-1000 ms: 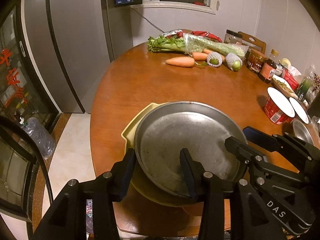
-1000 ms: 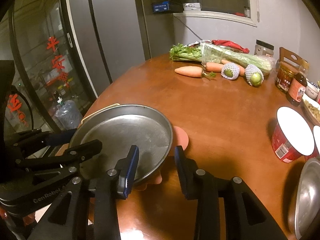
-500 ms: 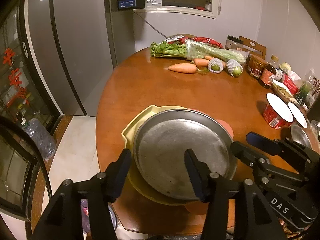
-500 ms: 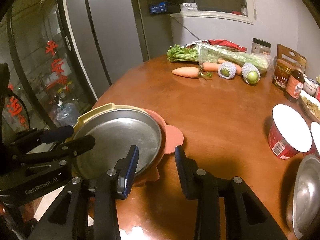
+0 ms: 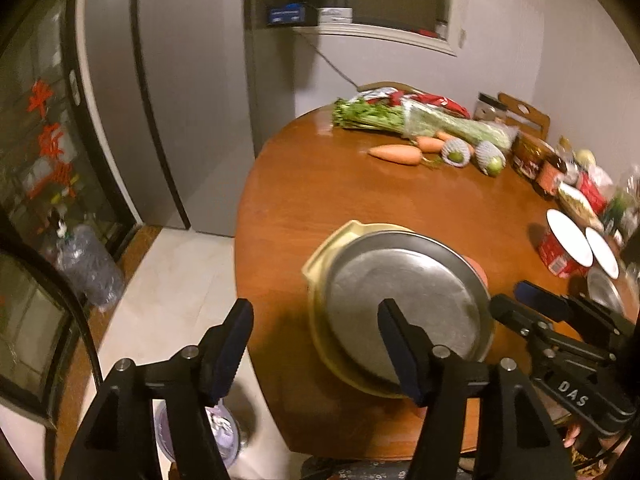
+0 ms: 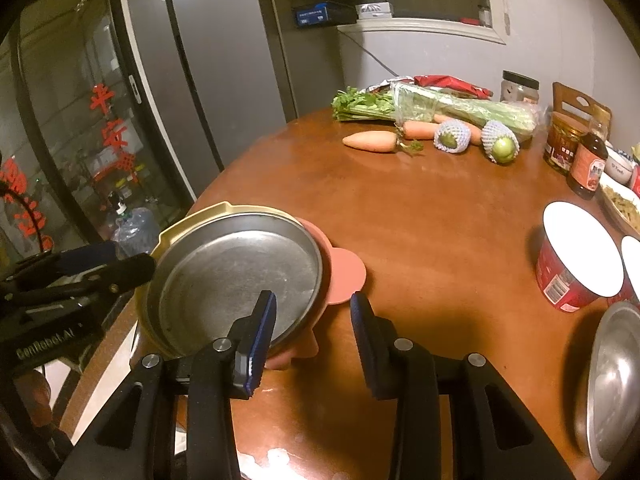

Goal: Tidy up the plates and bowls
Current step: 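Hold the grey tray with the left tool and settle it on the stack, then open the left tool and withdraw it from the tray rim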

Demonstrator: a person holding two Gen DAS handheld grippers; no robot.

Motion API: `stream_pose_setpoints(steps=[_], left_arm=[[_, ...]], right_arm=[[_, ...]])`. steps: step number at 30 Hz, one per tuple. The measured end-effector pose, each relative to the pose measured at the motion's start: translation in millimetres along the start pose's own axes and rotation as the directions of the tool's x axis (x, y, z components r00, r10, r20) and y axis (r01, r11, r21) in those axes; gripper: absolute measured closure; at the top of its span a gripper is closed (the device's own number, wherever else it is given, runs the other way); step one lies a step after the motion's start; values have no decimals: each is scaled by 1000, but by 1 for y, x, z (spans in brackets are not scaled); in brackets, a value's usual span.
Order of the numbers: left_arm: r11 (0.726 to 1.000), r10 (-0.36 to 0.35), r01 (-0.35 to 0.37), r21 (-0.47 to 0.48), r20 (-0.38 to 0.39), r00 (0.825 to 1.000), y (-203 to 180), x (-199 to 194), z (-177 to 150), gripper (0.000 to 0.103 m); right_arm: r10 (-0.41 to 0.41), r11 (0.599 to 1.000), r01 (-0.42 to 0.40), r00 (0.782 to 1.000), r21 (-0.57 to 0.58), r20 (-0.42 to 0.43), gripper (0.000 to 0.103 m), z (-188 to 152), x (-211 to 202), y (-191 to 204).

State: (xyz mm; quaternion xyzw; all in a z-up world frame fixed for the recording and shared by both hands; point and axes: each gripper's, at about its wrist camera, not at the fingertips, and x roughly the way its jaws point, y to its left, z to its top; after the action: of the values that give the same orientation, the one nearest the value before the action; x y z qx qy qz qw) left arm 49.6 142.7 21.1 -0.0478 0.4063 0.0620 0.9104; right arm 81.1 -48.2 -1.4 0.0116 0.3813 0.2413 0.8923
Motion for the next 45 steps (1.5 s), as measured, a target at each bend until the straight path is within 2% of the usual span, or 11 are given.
stream_pose_setpoints(steps=[2, 4, 13, 26, 29, 37, 45], left_arm=[[1000, -14, 14, -25, -23, 1000, 9, 5, -1, 38], [999, -14, 13, -41, -45, 999, 12, 11, -2, 38], [993, -106, 97, -74, -127, 986, 8, 42, -6, 38], [988, -154, 153, -18, -156, 976, -15, 63, -3, 41], [988, -154, 155, -5, -157, 975, -21, 65, -2, 41], [985, -165, 171, 28, -158, 974, -35, 72, 6, 41], [979, -177, 190, 69, -165, 970, -61, 86, 22, 41]], right_arm=[[4, 1000, -4, 1000, 18, 0, 55, 0, -1, -3], [6, 999, -6, 1000, 38, -4, 54, 0, -1, -5], [34, 998, -31, 998, 63, -48, 54, -5, 7, -5], [120, 992, -116, 990, 53, -80, 56, -5, 29, -2], [111, 994, -109, 992, 31, -67, 62, -4, 31, -1], [56, 998, -56, 997, -3, -45, 64, 0, 32, -6], [9, 1000, -9, 999, 17, -42, 64, 7, 35, -29]])
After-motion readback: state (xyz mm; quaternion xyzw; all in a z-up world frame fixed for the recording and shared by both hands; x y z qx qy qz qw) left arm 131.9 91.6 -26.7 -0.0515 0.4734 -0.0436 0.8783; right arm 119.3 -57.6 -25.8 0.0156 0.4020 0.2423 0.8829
